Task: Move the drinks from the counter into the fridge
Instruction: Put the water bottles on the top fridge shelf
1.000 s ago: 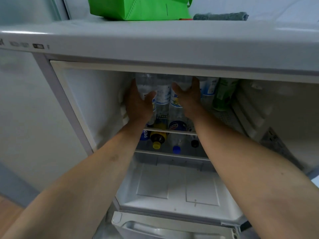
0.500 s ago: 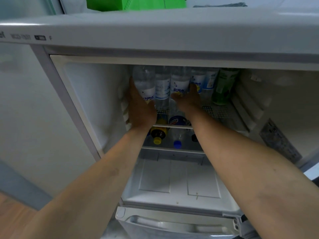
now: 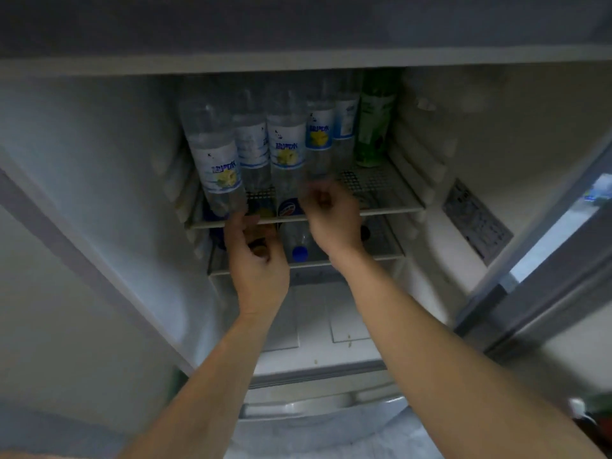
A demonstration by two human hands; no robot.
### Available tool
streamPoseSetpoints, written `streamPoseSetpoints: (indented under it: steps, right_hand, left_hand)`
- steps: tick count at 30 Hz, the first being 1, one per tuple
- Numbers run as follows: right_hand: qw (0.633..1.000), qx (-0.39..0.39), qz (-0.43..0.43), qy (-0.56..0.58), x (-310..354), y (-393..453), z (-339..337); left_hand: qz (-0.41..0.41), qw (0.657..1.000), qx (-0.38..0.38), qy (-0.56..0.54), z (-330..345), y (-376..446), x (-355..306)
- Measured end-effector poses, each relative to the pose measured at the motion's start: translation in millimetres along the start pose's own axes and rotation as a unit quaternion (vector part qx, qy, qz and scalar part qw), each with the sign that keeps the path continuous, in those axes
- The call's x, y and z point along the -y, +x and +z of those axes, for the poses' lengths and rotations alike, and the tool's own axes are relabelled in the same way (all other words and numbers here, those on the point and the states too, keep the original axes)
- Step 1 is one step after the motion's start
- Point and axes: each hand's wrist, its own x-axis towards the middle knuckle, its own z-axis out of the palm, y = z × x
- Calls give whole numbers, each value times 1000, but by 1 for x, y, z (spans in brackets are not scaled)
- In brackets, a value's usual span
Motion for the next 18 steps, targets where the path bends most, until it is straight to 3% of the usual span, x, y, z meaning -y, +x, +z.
streamPoseSetpoints:
  steps: [8, 13, 18]
  right_hand:
    - [992, -28, 109, 49, -20, -105, -82]
    - [975, -106, 193, 26, -49, -205, -159]
    - [932, -243, 267, -14, -76, -321, -264]
  left_hand:
    - [24, 996, 80, -9, 8, -75, -11]
    - [-53, 979, 195, -19, 15, -178, -16]
    - [-119, 925, 361, 16, 8, -296, -8]
